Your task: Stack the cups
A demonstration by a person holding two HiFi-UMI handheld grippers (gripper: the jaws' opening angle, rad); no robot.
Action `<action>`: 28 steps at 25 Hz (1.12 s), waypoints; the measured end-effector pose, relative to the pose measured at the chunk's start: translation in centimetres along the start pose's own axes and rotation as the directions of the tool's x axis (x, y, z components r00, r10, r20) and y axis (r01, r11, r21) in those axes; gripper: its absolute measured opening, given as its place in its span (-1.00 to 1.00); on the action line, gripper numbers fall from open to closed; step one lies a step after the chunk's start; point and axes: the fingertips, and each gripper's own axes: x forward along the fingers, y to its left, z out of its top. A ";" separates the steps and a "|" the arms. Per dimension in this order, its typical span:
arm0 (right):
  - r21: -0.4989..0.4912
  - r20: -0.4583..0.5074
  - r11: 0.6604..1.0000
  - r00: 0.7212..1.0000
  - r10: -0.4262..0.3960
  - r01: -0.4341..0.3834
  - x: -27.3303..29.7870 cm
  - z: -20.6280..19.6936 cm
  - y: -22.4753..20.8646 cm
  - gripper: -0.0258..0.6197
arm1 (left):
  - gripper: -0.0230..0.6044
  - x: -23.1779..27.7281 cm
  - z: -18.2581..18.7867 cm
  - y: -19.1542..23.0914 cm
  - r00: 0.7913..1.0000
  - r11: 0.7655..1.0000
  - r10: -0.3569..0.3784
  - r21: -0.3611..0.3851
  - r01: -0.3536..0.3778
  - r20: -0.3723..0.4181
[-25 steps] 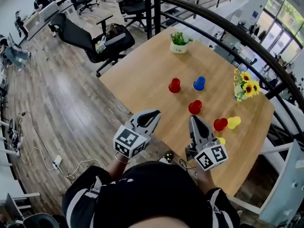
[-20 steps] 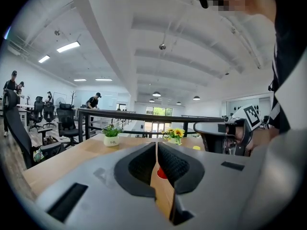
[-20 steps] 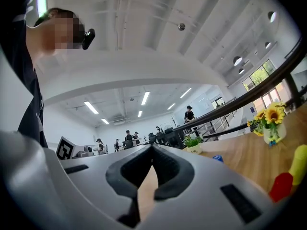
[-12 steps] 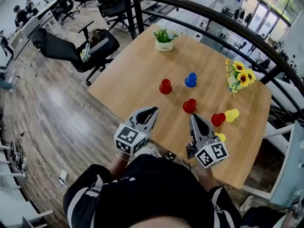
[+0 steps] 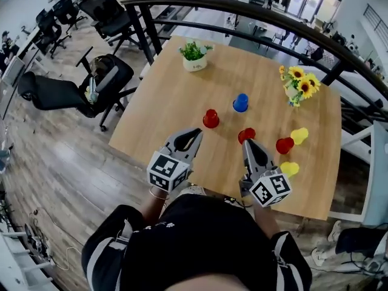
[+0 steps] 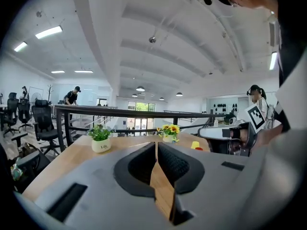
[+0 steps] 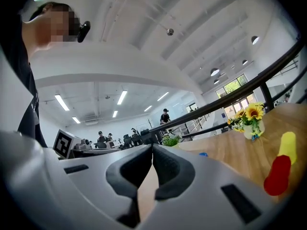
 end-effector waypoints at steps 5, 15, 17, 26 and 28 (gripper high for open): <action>-0.025 -0.025 0.997 0.997 -0.074 0.074 3.3 -1.3 0.6 -0.85 | -0.86 0.4 -0.4 3.7 0.999 0.999 -0.051 -0.001 0.051 -0.006; -0.043 -0.083 0.987 0.984 -0.160 0.157 9.4 -4.9 1.3 -0.70 | -0.86 1.0 -1.5 10.1 0.993 0.993 -0.119 -0.010 0.119 -0.020; -0.055 -0.104 0.983 0.978 -0.178 0.173 10.6 -6.1 1.2 -0.64 | -0.86 1.3 -2.0 11.1 0.991 0.991 -0.132 -0.011 0.132 -0.025; -0.092 -0.205 0.971 0.950 -0.234 0.219 13.9 -9.0 0.4 -0.42 | -0.86 3.3 -1.9 13.3 0.983 0.983 -0.179 -0.032 0.178 -0.028; -0.102 -0.228 0.967 0.940 -0.252 0.235 14.5 -9.7 -0.3 -0.38 | -0.86 3.7 -2.0 13.8 0.983 0.983 -0.179 -0.034 0.178 -0.028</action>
